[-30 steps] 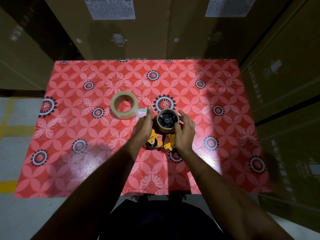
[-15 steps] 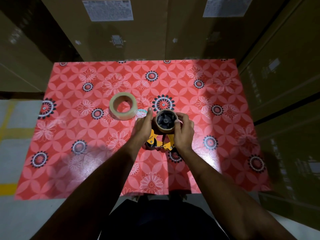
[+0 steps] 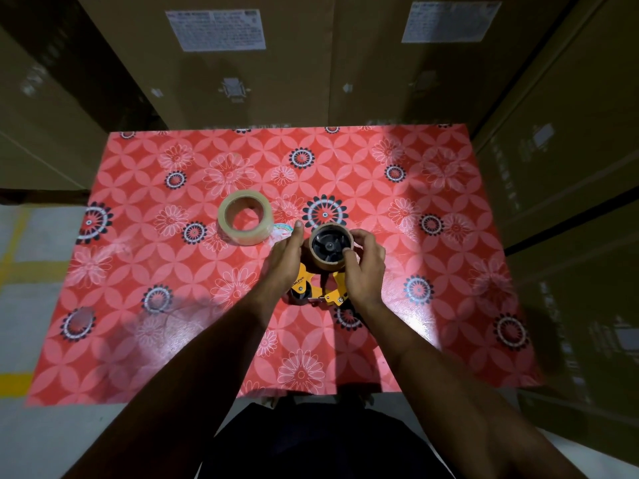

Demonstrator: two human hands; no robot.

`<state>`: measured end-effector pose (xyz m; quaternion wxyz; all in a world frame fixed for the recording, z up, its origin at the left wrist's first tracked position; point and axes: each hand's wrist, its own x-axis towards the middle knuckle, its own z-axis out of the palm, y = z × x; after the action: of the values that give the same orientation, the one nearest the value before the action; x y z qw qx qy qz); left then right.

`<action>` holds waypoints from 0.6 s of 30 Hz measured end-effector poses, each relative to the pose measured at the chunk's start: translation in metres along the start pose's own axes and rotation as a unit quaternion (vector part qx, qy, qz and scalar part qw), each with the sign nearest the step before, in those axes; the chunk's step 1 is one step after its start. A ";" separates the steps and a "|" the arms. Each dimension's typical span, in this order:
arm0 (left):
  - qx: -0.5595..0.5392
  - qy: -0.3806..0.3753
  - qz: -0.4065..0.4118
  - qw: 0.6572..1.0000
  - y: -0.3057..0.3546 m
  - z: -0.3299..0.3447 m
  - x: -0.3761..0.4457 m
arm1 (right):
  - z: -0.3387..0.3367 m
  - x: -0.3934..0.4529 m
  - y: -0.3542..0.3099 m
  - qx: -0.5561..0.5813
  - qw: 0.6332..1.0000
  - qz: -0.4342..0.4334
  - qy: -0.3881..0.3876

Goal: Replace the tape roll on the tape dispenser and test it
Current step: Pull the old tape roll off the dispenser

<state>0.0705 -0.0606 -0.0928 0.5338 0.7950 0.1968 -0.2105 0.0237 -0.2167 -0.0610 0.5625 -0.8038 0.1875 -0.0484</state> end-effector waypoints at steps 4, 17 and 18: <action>0.004 0.006 0.005 1.000 -0.003 0.001 0.002 | 0.003 0.001 0.003 -0.011 0.999 -0.029 0.008; 0.035 0.055 -0.032 0.997 0.017 0.002 -0.016 | 0.002 0.004 0.005 -0.015 1.000 -0.008 -0.007; 0.026 0.046 -0.029 0.998 0.014 0.002 -0.014 | 0.002 0.005 0.004 -0.023 1.000 -0.015 -0.013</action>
<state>0.0660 -0.0688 -0.0745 0.4966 0.8116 0.2388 -0.1938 0.0276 -0.2177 -0.0665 0.5451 -0.8201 0.1688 -0.0418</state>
